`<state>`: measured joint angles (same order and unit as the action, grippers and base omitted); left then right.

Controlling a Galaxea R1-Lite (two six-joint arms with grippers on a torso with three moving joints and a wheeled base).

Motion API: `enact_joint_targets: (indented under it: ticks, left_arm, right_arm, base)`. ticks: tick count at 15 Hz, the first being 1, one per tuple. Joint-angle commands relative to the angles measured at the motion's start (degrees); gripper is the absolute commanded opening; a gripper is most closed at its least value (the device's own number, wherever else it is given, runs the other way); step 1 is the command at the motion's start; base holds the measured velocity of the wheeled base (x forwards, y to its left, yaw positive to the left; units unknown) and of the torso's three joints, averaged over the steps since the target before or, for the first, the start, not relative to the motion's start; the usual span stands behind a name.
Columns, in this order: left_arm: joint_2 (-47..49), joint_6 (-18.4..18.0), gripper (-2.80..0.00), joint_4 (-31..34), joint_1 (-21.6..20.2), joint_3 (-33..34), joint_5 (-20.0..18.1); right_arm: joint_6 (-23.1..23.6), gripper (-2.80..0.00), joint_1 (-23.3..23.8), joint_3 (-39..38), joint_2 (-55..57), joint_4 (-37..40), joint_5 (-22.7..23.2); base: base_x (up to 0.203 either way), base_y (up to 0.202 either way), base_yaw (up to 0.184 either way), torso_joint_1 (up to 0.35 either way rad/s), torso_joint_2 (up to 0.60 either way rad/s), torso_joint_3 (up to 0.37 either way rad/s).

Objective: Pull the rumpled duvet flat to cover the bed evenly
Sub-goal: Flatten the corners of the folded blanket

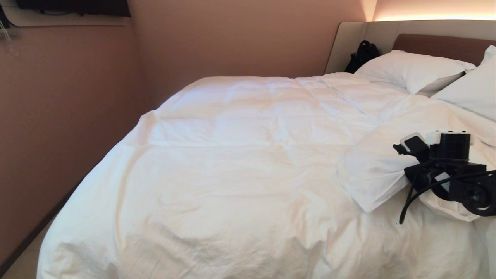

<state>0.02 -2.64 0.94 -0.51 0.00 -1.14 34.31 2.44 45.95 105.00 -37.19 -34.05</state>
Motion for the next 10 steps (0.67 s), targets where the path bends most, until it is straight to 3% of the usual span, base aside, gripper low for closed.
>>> enact_joint_targets:
  ticks: [1, 7, 10]
  left_arm:
    - [-0.02, 0.00, -2.80, 0.03, -0.02, 0.00, 0.00]
    - [-0.02, 0.00, -2.80, 0.03, -0.02, 0.00, 0.00]
    - [-0.02, 0.00, -2.80, 0.03, -0.02, 0.00, 0.00]
  right_arm:
    - [0.45, -2.80, 1.77, -0.20, -6.17, 2.57, 0.45]
    - [2.06, -2.80, 7.69, -0.43, -20.23, 16.17, 2.66]
    - [3.49, -2.80, 12.82, 0.03, -24.85, 23.64, 6.41]
  base:
    - [0.000, 0.000, 0.000, 0.000, 0.00, 0.000]
    - [0.000, 0.000, 0.000, 0.000, 0.00, 0.000]
    - [0.000, 0.000, 0.000, 0.000, 0.00, 0.000]
